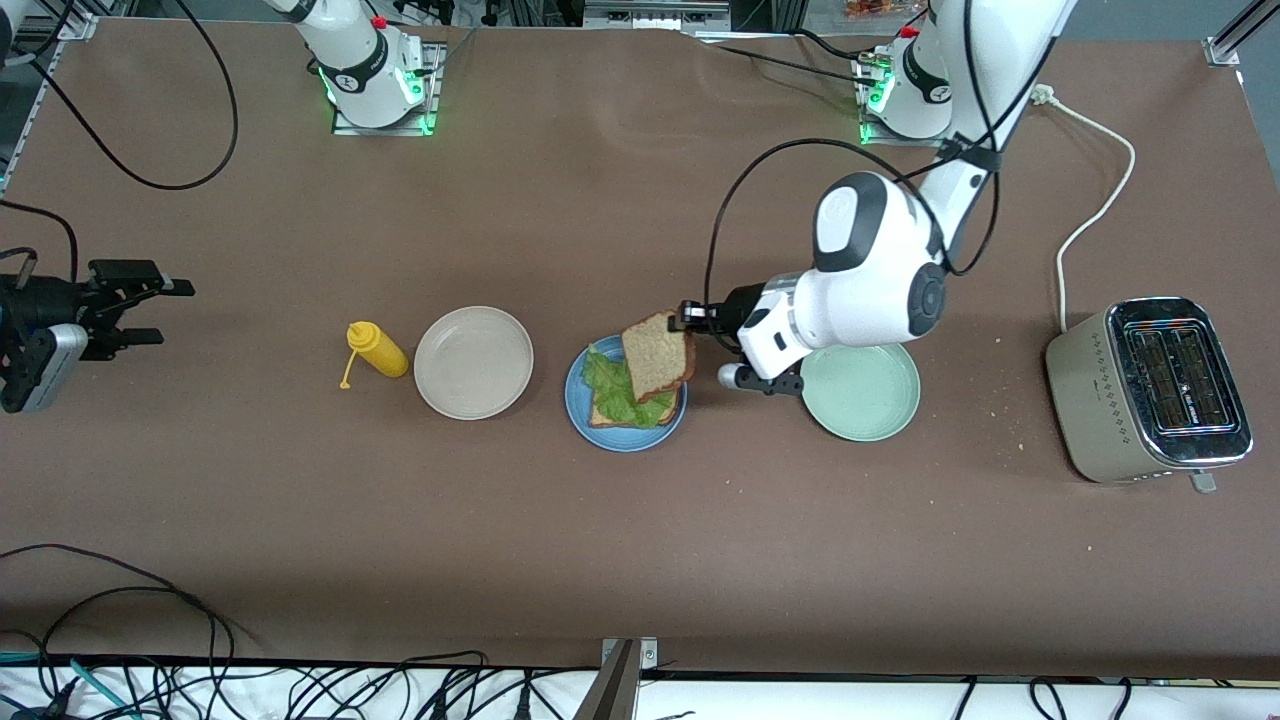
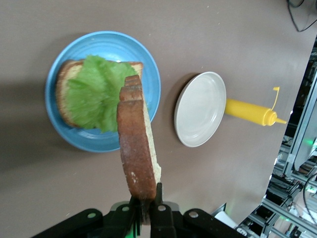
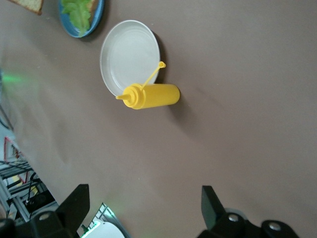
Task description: Make sandwich in blue plate with both arms
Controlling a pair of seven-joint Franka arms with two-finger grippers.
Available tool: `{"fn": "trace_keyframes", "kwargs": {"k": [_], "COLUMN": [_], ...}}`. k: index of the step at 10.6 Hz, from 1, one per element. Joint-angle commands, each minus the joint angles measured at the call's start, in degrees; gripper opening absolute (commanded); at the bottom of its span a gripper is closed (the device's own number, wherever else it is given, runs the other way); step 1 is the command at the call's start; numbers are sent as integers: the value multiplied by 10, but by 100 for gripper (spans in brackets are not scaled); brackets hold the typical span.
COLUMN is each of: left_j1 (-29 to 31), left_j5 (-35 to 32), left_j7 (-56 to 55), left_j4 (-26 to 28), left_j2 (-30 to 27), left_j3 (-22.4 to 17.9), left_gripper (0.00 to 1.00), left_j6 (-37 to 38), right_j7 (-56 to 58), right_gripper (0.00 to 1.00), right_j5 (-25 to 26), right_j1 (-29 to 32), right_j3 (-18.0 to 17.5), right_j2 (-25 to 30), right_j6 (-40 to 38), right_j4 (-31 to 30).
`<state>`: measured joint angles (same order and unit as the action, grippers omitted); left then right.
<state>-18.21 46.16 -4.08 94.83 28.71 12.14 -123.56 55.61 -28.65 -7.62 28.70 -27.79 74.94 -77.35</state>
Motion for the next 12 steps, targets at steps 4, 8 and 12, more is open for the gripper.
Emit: {"fn": "trace_keyframes", "kwargs": {"k": [4,8,12], "left_j1": [-68,-89,-79], "left_j5": [39,33,33], "left_j7": [7,9,16], "left_j4": [-75,-74,-62], "left_j2": [87,108,111], "left_j3": [-12,-12,-12], "left_gripper": [0,0,59], "left_j6": [-103,-136,-132], "right_j7": [-289,-406,-492], "right_gripper": [100,100,100], "right_j5": [240,279,292], "right_j1": [49,51,59], "right_j3": [-166,-189,-231], "right_j2": [187,326,311], "right_j6": [95,248,136], "right_j4": [-142,-294,-198]}}
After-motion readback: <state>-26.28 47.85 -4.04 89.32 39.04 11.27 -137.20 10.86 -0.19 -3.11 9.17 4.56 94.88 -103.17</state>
